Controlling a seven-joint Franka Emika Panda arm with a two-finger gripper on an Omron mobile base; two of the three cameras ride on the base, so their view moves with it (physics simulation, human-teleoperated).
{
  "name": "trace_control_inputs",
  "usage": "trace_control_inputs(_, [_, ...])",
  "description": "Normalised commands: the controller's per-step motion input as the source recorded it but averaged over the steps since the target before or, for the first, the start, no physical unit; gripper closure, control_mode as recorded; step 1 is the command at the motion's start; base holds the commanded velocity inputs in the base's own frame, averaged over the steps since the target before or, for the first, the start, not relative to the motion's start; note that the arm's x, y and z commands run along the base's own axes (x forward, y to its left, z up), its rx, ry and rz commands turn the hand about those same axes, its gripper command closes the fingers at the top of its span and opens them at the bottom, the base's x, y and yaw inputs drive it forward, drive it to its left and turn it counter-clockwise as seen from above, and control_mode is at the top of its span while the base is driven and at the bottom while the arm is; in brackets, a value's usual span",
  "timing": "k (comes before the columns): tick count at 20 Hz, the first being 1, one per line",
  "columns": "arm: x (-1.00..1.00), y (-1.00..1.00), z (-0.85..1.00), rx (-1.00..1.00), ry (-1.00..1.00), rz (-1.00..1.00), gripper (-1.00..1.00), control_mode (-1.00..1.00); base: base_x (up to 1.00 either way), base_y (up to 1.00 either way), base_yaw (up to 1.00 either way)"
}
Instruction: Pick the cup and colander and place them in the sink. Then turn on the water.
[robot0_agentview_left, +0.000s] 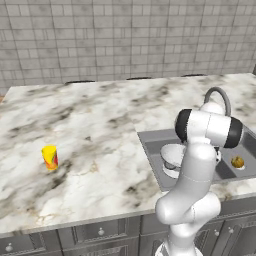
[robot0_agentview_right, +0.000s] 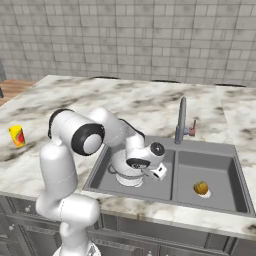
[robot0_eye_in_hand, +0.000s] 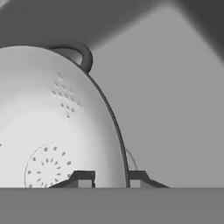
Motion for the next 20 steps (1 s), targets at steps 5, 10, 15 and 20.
trace_control_inputs(5, [0.0, 0.0, -0.18, -0.05, -0.08, 0.0, 1.0, -1.0, 0.0, 0.0, 0.0])
trace_control_inputs(10, [0.0, 0.06, 0.0, -0.04, -0.04, 0.0, 1.0, -1.0, 0.0, 0.0, 0.0])
trace_control_inputs(15, [0.0, 0.14, 0.0, -0.17, -0.01, 0.0, 1.0, -1.0, 0.0, 0.0, 0.0])
trace_control_inputs(20, [0.0, 0.0, 0.0, -0.03, 0.0, 0.0, 1.0, -1.0, 0.0, 0.0, 0.0])
